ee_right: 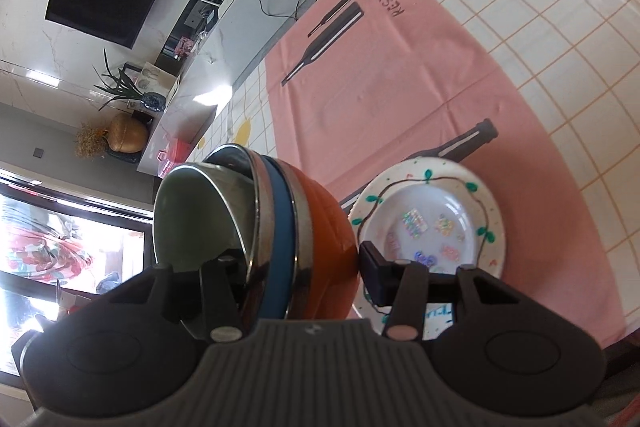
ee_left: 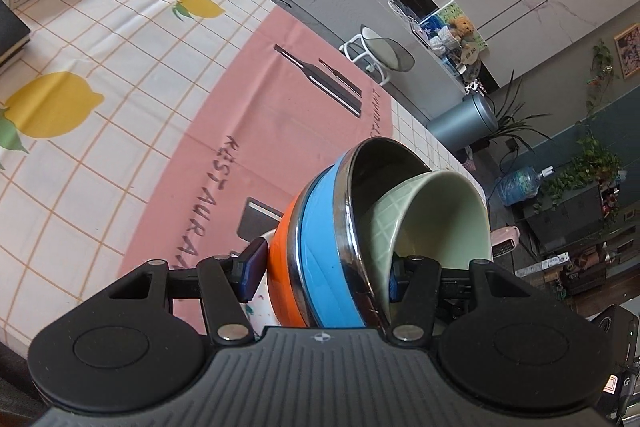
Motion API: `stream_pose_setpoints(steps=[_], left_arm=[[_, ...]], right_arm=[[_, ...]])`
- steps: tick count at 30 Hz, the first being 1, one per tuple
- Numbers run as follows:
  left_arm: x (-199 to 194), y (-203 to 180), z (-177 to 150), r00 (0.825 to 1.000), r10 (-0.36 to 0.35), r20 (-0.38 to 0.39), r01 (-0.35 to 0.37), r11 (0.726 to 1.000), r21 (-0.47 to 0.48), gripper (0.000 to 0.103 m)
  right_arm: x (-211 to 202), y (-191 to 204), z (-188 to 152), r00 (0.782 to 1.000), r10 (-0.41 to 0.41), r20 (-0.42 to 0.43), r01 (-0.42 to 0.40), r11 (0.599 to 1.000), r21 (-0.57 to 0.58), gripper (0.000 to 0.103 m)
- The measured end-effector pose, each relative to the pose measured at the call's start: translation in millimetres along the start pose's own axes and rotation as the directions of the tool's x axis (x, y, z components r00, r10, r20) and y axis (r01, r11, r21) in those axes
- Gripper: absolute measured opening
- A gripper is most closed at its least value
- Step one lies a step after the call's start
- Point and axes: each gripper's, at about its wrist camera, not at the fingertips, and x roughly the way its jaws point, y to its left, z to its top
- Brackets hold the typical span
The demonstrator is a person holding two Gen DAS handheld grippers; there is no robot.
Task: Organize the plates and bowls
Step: 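Lift the bowl stack with both grippers and carry it over the plate stack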
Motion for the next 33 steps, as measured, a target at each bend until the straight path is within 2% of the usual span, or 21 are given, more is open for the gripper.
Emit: stream_pose_setpoints(steps=[5,12,16,33], left_arm=[[20.8,-7.7,-11.2,0.999,-0.028,-0.045,0.028,1.000,-0.002,0.063],[39.0,-5.8,-20.7,0.997,-0.004,-0.076,0.003,1.000,-0.014,0.063],[44.8,-2.2,-20.9,0.997,0.001,-0.083,-0.003,1.000,-0.026,0.063],[50.7,-4.4,-23.3,0.996,0.055,-0.064,-0.054,0.998,0.018,0.063]], right_arm=[[-18.0,-15.7,9.4,0.999,-0.044,0.017,0.044,0.999,-0.012,0.048],[-12.4,-42.7,12.5,0.998,-0.069,-0.011,0.070,0.997,0.042,0.048],[-7.8,-45.0,13.1,0.997,-0.081,-0.011,0.081,0.996,0.030,0.048],[9.7,-60.9,12.0,0.998,-0.046,-0.040,0.048,0.998,0.043,0.048]])
